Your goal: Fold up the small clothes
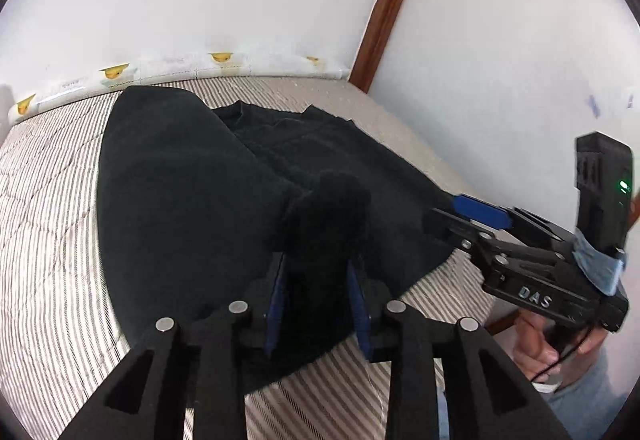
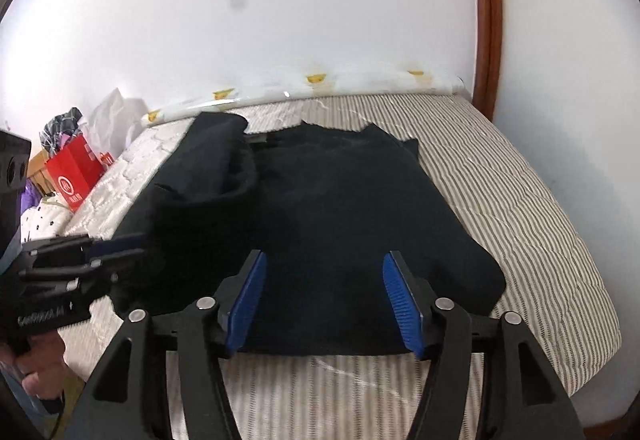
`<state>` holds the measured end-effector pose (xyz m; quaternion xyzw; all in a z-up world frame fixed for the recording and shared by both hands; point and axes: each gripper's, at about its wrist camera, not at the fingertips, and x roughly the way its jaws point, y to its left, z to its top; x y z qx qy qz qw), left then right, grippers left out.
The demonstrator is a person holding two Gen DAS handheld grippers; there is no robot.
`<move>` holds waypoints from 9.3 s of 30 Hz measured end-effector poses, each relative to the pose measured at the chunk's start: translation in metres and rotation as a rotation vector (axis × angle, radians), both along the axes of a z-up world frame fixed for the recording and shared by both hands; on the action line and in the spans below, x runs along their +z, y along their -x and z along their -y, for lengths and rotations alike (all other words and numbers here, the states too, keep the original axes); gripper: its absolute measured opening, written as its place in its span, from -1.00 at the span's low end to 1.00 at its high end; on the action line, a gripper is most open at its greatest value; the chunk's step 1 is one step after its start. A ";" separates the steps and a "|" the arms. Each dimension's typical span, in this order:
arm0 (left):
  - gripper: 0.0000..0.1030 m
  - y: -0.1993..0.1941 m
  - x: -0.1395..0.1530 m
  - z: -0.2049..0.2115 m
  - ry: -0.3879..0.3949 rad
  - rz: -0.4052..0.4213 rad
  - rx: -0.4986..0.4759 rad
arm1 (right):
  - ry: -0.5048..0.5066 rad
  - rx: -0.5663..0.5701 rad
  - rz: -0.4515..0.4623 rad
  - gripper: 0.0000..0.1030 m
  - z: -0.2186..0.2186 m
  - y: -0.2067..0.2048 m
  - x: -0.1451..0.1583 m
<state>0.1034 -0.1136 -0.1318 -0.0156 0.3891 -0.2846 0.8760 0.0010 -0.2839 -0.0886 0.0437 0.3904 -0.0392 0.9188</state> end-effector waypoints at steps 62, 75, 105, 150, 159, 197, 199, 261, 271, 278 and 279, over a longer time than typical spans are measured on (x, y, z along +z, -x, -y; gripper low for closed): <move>-0.59 -0.007 -0.054 0.016 -0.141 0.041 0.042 | 0.001 -0.260 -0.019 -0.63 0.109 -0.003 -0.057; -0.65 0.000 -0.034 -0.114 -0.122 0.057 0.297 | 0.020 -0.074 0.003 -0.65 -0.008 -0.053 -0.052; -0.29 0.065 -0.009 -0.164 -0.103 0.051 0.391 | 0.050 0.094 0.019 -0.59 -0.091 -0.031 -0.037; 0.02 -0.150 -0.021 -0.152 -0.107 -0.065 0.333 | -0.008 0.103 -0.124 -0.86 -0.059 -0.270 -0.046; -0.01 -0.132 -0.021 -0.144 -0.126 -0.069 0.314 | -0.006 0.031 -0.175 -0.69 -0.045 -0.262 -0.049; 0.58 0.089 0.078 -0.126 -0.183 0.155 0.433 | 0.114 -0.083 0.016 0.39 -0.079 0.049 0.089; 0.63 0.101 0.085 -0.127 -0.179 0.168 0.443 | 0.105 -0.078 0.023 0.39 -0.081 0.059 0.100; 0.73 0.151 0.103 -0.122 -0.174 0.203 0.463 | 0.155 -0.144 0.048 0.90 -0.076 0.123 0.126; 0.73 0.150 0.103 -0.125 -0.166 0.201 0.473 | 0.159 -0.137 0.048 0.90 -0.080 0.122 0.124; 0.73 0.151 0.102 -0.124 -0.169 0.200 0.468 | 0.158 -0.136 0.050 0.90 -0.079 0.123 0.124; 0.73 0.151 0.102 -0.124 -0.168 0.198 0.467 | 0.155 -0.137 0.050 0.90 -0.078 0.124 0.124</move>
